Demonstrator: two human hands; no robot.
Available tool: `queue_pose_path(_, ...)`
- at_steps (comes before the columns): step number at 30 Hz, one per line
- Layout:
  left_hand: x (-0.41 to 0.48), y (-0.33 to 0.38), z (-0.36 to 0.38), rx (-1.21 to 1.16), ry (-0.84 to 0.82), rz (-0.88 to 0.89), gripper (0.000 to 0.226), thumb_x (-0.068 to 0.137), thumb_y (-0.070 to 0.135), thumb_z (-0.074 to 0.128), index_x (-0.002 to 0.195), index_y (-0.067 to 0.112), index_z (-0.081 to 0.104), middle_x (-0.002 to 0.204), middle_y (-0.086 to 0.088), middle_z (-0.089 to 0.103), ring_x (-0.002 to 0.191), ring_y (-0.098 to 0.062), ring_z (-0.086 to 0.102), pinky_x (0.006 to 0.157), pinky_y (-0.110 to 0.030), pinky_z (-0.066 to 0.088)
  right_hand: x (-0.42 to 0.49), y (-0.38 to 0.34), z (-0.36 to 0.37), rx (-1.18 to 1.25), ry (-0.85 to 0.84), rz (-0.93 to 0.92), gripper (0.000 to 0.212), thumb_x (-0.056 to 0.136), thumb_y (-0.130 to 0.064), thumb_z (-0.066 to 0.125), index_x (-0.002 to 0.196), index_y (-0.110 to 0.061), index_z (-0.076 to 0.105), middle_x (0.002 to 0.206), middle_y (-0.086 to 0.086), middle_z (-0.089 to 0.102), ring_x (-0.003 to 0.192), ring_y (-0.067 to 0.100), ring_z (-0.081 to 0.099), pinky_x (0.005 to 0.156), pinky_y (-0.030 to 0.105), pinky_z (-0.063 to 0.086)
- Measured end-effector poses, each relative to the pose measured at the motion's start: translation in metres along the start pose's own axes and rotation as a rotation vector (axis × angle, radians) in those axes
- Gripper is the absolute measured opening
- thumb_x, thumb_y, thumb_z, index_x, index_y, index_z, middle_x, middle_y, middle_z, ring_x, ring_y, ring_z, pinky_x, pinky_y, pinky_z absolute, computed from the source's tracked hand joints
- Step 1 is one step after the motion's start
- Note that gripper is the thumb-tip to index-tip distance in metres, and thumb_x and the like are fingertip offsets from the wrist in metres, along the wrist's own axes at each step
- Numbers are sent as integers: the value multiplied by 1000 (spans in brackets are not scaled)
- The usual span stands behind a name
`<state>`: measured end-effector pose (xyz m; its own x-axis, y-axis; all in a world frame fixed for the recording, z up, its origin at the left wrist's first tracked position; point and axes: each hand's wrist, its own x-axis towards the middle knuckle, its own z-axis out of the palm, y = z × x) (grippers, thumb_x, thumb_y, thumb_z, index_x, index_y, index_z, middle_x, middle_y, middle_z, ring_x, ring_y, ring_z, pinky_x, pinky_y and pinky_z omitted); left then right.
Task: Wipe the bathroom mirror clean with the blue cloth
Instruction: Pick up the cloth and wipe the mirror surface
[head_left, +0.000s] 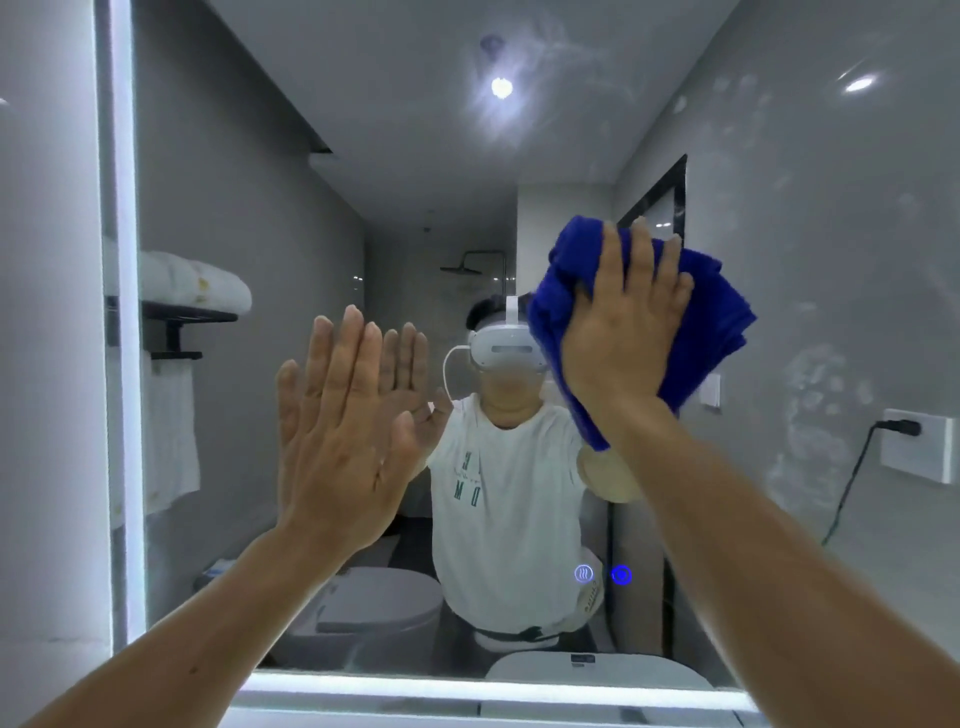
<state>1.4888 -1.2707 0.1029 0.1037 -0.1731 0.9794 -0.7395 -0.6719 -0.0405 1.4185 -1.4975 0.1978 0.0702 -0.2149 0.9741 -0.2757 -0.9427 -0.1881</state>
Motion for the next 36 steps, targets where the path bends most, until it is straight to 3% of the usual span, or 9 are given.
queue_pose_path(2,4,-1,0,-7,15,-9,67,101,48,7,156,11,0,165,-4,-4,152,-24,-2,121,-52,3,0,-32,8,-48,-10,45,66,101,-47,16,154,-9,15,160,20,15,146,45,7,117,59,9)
queue_pose_path(5,16,7,2,-31,41,21,65,101,45,11,156,14,-3,165,-3,-5,152,-24,-2,121,-55,6,-24,-37,14,-96,-60,-211,79,97,-65,16,155,-12,11,161,19,9,147,43,2,119,55,1)
queue_pose_path(8,35,17,6,-23,61,57,65,101,47,8,156,12,0,165,-5,-4,152,-24,0,120,-56,9,-46,3,11,-110,-102,-474,65,101,-57,21,155,-20,17,162,11,16,149,36,7,120,51,5)
queue_pose_path(10,49,21,9,-12,61,59,67,101,50,5,155,11,3,164,-3,-2,152,-22,0,120,-53,8,-44,34,4,-135,-105,-532,56,104,-50,18,154,-23,20,160,7,23,149,32,13,120,49,8)
queue_pose_path(15,80,30,11,5,38,48,69,94,37,24,156,13,5,165,1,-2,151,-15,-5,121,-52,6,4,69,-12,-140,-62,-373,53,102,-41,24,152,-24,25,159,8,26,147,34,18,119,52,13)
queue_pose_path(21,119,36,0,-5,50,26,71,92,40,24,156,15,10,165,2,1,150,-10,-10,122,-46,0,89,13,-11,-86,-13,-6,57,101,-52,18,154,-31,12,160,9,17,147,38,7,117,57,2)
queue_pose_path(26,141,40,-2,-25,82,-20,72,90,42,20,157,18,10,164,7,-1,148,-4,-13,122,-41,-3,76,-25,-5,-46,-26,-194,58,101,-55,23,153,-31,16,160,8,19,148,34,7,119,54,2)
queue_pose_path(32,144,52,4,-2,46,11,72,90,43,20,157,17,10,164,6,-2,148,-5,-14,122,-41,-4,9,34,-8,-85,-140,-586,51,103,-49,22,148,-28,34,155,6,35,145,30,26,118,51,19)
queue_pose_path(36,153,65,0,-45,42,1,71,91,42,23,157,21,7,163,11,-6,147,-1,-17,121,-37,-7,53,72,-22,-87,-85,-465,51,100,-40,29,150,-30,26,155,5,35,145,28,25,119,49,14)
